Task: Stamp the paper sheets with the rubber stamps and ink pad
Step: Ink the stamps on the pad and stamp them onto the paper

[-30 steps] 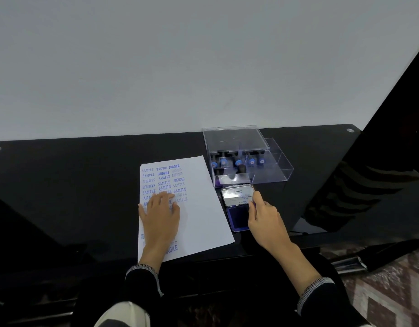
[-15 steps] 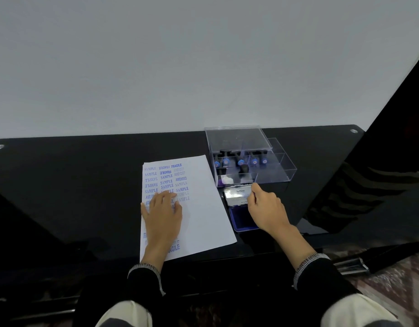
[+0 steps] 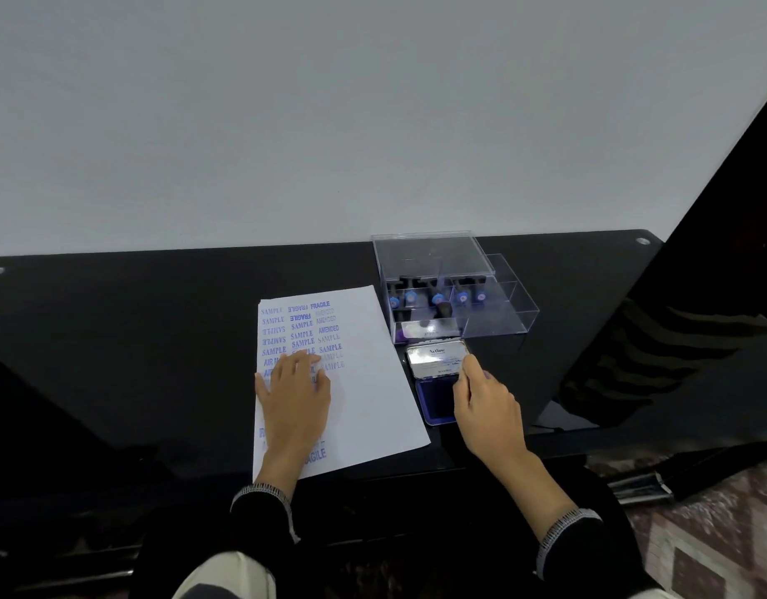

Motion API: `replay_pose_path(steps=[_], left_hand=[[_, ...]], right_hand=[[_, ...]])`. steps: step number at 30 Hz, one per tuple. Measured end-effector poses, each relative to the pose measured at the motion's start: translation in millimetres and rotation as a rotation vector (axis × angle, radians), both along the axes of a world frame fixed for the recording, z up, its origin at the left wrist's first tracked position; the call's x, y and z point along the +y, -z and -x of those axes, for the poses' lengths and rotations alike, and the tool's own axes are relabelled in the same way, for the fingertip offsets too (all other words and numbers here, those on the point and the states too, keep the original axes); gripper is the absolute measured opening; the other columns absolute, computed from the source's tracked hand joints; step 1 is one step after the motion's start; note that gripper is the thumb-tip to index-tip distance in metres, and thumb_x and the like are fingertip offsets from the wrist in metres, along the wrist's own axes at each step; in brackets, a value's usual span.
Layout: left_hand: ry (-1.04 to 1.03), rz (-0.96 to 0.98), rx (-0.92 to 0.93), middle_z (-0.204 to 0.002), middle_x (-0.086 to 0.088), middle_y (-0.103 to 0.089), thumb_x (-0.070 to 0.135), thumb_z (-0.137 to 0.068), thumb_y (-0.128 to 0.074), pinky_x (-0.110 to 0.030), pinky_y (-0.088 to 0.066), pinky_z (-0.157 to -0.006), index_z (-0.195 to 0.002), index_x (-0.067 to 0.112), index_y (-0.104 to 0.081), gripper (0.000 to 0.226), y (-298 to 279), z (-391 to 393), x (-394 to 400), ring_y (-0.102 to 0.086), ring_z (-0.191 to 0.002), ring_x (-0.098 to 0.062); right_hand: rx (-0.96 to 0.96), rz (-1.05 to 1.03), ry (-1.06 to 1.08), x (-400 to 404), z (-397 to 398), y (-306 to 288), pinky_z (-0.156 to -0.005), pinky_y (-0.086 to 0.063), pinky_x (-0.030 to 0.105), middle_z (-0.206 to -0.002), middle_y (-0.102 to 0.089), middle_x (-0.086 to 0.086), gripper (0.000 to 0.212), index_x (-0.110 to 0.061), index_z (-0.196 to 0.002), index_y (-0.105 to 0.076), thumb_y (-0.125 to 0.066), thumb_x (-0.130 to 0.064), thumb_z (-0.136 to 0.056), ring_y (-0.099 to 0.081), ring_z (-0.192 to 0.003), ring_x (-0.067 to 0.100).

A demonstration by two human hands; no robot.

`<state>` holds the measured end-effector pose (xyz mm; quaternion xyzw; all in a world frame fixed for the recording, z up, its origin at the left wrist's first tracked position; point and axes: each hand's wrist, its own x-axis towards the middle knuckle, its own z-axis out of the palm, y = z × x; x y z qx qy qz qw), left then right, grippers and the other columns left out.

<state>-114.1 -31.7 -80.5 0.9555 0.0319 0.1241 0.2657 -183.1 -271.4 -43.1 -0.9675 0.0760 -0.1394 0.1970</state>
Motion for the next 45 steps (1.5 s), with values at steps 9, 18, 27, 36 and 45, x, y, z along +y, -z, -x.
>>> replay_pose_path(steps=[9, 18, 27, 36, 45], left_hand=[[-0.005, 0.000, -0.003, -0.137, 0.002, -0.053, 0.025, -0.098, -0.050, -0.053, -0.010, -0.118, -0.123, 0.020, -0.058, 0.027, -0.2, 0.5, -0.4, -0.042, -0.134, -0.019], [0.000, -0.019, 0.000, -0.138, 0.002, -0.051, 0.026, -0.098, -0.048, -0.052, -0.009, -0.117, -0.124, 0.021, -0.057, 0.028, -0.3, 0.9, -0.5, -0.040, -0.134, -0.018], [0.010, -0.025, -0.016, -0.135, 0.002, -0.053, 0.025, -0.098, -0.049, -0.054, -0.012, -0.117, -0.122, 0.020, -0.057, 0.026, 0.9, 1.0, 0.4, -0.042, -0.133, -0.019], [0.007, -0.016, -0.016, -0.136, 0.001, -0.053, 0.025, -0.098, -0.049, -0.054, -0.011, -0.117, -0.123, 0.020, -0.057, 0.027, 0.7, 0.9, 0.0, -0.042, -0.133, -0.019], [-0.001, -0.001, 0.008, -0.137, 0.002, -0.053, 0.026, -0.098, -0.048, -0.051, -0.009, -0.117, -0.124, 0.021, -0.057, 0.027, -3.0, 1.3, -0.5, -0.040, -0.134, -0.019]], right_hand=[[0.038, 0.062, -0.011, -6.0, -22.0, -10.4, -0.050, -0.032, 0.032, -0.058, -0.049, 0.000, 0.011, -0.018, -0.088, -0.040, -0.035, -0.022, -0.097, -0.047, -0.051, 0.022], [0.115, -0.011, -0.028, -12.6, -35.1, -19.9, -0.052, -0.034, 0.033, -0.062, -0.054, 0.004, 0.016, -0.013, -0.083, -0.043, -0.037, -0.021, -0.096, -0.048, -0.056, 0.024], [0.155, 0.029, -0.051, -11.8, -40.1, -23.8, -0.055, -0.034, 0.034, -0.065, -0.055, 0.004, 0.016, -0.013, -0.088, -0.047, -0.036, -0.023, -0.096, -0.051, -0.061, 0.027], [0.037, 0.052, -0.057, -8.5, -8.8, -5.1, -0.047, -0.032, 0.031, -0.062, -0.049, -0.001, 0.012, -0.021, -0.091, -0.035, -0.031, -0.026, -0.101, -0.044, -0.051, 0.015], [0.078, -0.035, -0.082, -14.4, -23.1, -15.5, -0.052, -0.035, 0.035, -0.055, -0.045, 0.000, 0.016, -0.018, -0.082, -0.036, -0.035, -0.020, -0.098, -0.043, -0.051, 0.022]])
